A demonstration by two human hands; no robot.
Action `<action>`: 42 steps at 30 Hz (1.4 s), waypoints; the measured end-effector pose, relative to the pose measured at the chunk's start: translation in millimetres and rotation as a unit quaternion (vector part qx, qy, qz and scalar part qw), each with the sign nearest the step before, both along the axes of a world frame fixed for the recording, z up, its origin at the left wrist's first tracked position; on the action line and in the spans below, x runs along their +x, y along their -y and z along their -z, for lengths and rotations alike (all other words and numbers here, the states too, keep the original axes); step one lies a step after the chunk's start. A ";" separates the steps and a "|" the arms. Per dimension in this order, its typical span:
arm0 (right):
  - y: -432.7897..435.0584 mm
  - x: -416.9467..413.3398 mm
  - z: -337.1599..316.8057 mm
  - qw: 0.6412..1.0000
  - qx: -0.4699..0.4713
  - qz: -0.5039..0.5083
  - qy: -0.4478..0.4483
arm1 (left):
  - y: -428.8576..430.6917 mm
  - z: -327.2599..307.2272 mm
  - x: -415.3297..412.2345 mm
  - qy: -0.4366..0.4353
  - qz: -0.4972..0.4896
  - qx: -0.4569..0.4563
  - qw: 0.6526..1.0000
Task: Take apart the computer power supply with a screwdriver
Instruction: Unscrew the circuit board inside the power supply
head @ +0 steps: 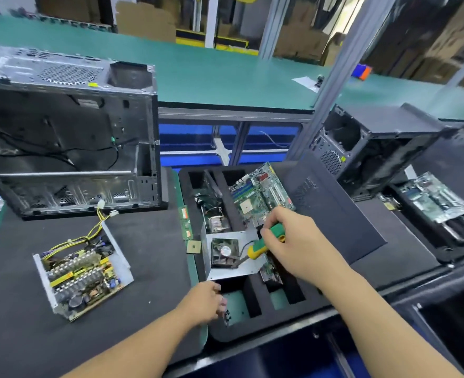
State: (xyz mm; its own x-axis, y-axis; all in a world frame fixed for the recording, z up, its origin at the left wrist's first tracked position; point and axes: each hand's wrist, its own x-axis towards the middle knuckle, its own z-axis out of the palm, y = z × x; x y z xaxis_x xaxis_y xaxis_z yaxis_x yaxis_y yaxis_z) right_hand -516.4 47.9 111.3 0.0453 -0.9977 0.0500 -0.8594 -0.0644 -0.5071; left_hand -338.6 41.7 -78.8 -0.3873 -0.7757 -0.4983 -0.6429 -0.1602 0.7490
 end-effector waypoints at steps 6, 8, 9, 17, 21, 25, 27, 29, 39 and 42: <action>19.8 -16.4 1.1 0.999 -0.004 -0.042 0.017 | 19.7 -11.0 -1.6 0.071 -0.076 -0.025 0.994; 31.9 -6.4 -1.8 0.997 -0.006 -0.070 0.036 | 24.4 -23.7 34.4 0.091 -0.107 -0.163 0.977; 37.5 1.7 -3.5 0.995 -0.009 -0.085 0.047 | 27.0 -31.0 55.2 0.090 -0.118 -0.224 0.963; 63.0 93.6 5.2 0.975 0.015 -0.200 0.097 | 33.9 -34.6 228.2 0.394 -0.128 -0.211 0.886; 72.3 130.0 18.3 0.972 0.028 -0.216 0.090 | 43.1 -23.2 254.0 0.434 -0.062 -0.150 0.886; 82.4 155.2 35.6 0.976 0.057 -0.199 0.072 | 58.9 -15.2 249.8 0.472 -0.026 -0.164 0.866; 87.9 166.8 43.2 0.980 0.060 -0.183 0.050 | 61.8 -10.5 248.5 0.495 0.009 -0.212 0.843; 94.5 178.8 50.4 0.983 0.069 -0.165 0.037 | 58.8 -1.8 251.6 0.496 0.033 -0.257 0.829; 112.7 231.2 70.6 0.992 0.083 -0.094 0.027 | 59.9 22.1 247.4 0.471 0.042 -0.261 0.841; 115.2 244.9 76.4 0.991 0.077 -0.105 -0.005 | 63.4 25.2 257.9 0.450 0.036 -0.247 0.858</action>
State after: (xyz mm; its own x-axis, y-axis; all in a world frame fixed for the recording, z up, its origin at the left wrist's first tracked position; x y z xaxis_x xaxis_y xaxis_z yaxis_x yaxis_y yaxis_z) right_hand -271.6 -67.3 34.9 0.2528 -0.9620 -0.1031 -0.8406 -0.1656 -0.5157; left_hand -80.7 -21.7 -104.0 -0.0746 -0.9681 -0.2391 -0.9911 0.0985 -0.0895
